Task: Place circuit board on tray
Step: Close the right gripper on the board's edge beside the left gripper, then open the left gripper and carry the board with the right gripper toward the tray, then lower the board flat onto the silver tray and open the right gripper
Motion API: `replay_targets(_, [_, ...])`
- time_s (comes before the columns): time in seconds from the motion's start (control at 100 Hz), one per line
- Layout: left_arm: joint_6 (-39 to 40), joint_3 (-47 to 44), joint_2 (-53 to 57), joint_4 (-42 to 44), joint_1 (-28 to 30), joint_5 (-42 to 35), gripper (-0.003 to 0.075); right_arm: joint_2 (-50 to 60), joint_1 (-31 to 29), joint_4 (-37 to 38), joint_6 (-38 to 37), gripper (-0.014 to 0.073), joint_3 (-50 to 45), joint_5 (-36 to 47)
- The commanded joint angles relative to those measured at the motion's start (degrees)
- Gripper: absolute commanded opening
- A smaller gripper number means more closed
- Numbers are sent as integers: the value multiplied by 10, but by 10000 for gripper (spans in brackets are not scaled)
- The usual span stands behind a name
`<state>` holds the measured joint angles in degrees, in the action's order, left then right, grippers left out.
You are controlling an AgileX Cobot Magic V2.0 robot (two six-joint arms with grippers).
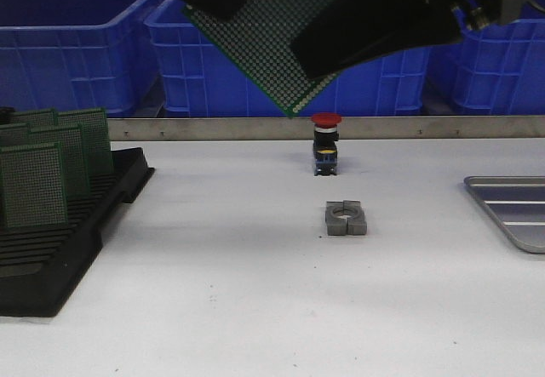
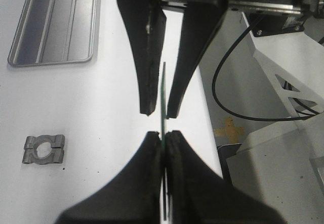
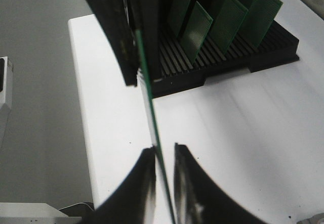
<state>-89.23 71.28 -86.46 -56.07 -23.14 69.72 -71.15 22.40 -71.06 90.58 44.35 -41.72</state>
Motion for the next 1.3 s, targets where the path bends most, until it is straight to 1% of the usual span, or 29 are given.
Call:
replay_targets(0.0, [9, 17, 18, -41, -5, 34, 23, 11, -1, -29, 5, -51, 20, -11])
replay_targets(0.03, [9, 17, 18, -41, -5, 34, 63, 11, -1, -29, 5, -76, 20, -11])
replay_targets(0.07, [9, 17, 18, -41, -5, 34, 114, 11, -1, -29, 5, -64, 20, -11])
replay_targets(0.1, [9, 17, 18, -41, -5, 31, 174, 11, -1, -29, 5, -66, 20, -12])
replay_targets(0.12, [9, 17, 18, -41, -5, 28, 200, 11, -1, -29, 4, -68, 20, -13])
replay_targets(0.17, [9, 17, 18, -41, -5, 25, 305, 11, -1, -29, -4, -68, 20, -18])
replay_targets(0.24, [9, 17, 18, -41, -5, 13, 414, 11, -2, -29, -32, -68, 18, -24])
replay_targets(0.29, [9, 17, 18, -41, -5, 1, 465, 11, -7, -27, -72, -68, 18, -30])
replay_targets(0.34, [9, 17, 18, -41, -5, -11, 493, 11, -16, -24, -114, -68, 17, -38])
replay_targets(0.43, [9, 17, 18, -41, -5, -24, 503, 11, -38, -6, -207, -68, 16, -56])
replay_targets(0.5, [9, 17, 18, -41, -5, -30, 502, 11, -63, 27, -267, -68, 16, -79])
replay_targets(0.63, [9, 17, 18, -41, -5, -30, 502, 11, -124, 114, -341, -68, 16, -119])
replay_targets(0.72, [9, 17, 18, -41, -5, -30, 502, 11, -176, 151, -380, -68, 16, -112])
replay_targets(0.8, [9, 17, 18, -41, -5, -30, 502, 10, -222, 156, -396, -68, 16, -82])
replay_targets(0.9, [9, 17, 18, -41, -5, -30, 502, 2, -280, 156, -397, -68, 16, -46])
replay_targets(0.97, [9, 17, 18, -41, -5, -27, 502, -10, -310, 156, -397, -68, 15, -25])
replay_targets(1.14, [9, 17, 18, -41, -5, -27, 502, -69, -351, 156, -397, -68, 15, 48])
replay_targets(1.29, [9, 17, 18, -41, -5, -27, 502, -127, -358, 156, -397, -68, 16, 123])
